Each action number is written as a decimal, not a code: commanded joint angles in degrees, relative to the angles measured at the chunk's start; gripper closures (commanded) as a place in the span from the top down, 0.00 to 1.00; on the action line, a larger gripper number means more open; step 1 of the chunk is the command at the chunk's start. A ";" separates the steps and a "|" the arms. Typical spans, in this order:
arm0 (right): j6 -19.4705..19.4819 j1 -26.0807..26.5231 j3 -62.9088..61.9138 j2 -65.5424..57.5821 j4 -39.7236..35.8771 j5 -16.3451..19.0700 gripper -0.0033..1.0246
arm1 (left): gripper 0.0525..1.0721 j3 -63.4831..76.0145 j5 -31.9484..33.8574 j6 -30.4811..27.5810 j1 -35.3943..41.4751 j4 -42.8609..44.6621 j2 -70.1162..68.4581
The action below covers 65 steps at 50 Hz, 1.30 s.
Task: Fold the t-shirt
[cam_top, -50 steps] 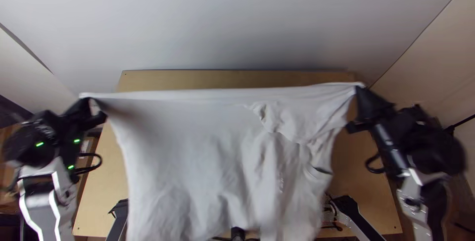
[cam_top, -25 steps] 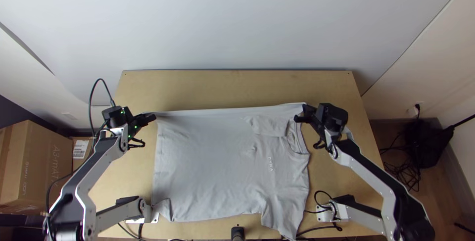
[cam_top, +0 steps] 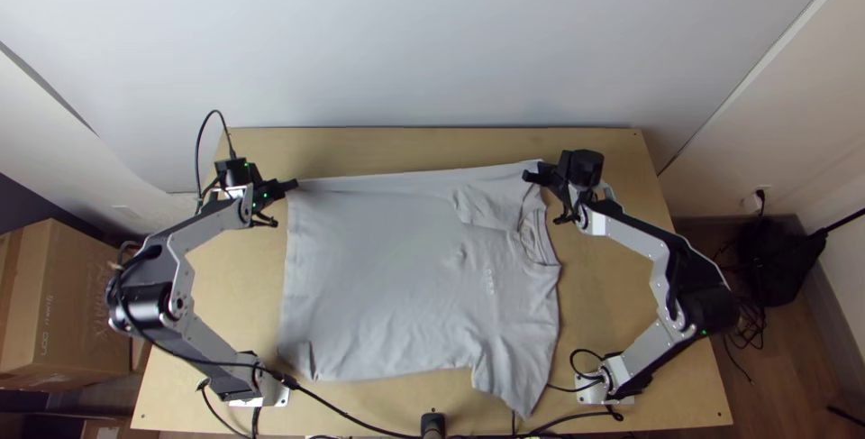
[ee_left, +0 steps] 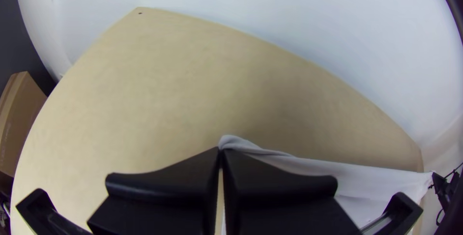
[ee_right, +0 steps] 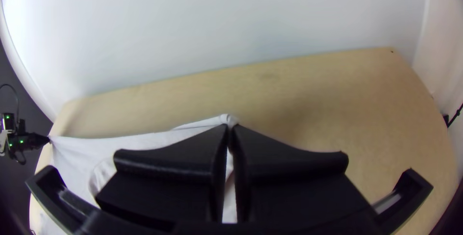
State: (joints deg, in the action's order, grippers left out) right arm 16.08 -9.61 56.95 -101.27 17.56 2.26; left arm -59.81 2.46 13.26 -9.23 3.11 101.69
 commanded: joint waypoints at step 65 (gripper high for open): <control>9.50 5.30 34.19 -16.94 -28.20 0.11 0.03 | 0.03 -37.66 2.55 1.86 2.03 -25.97 21.01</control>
State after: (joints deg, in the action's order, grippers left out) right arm 24.05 -5.80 93.41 -122.21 -10.44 3.09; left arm -102.69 4.95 13.52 -6.13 -24.03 127.39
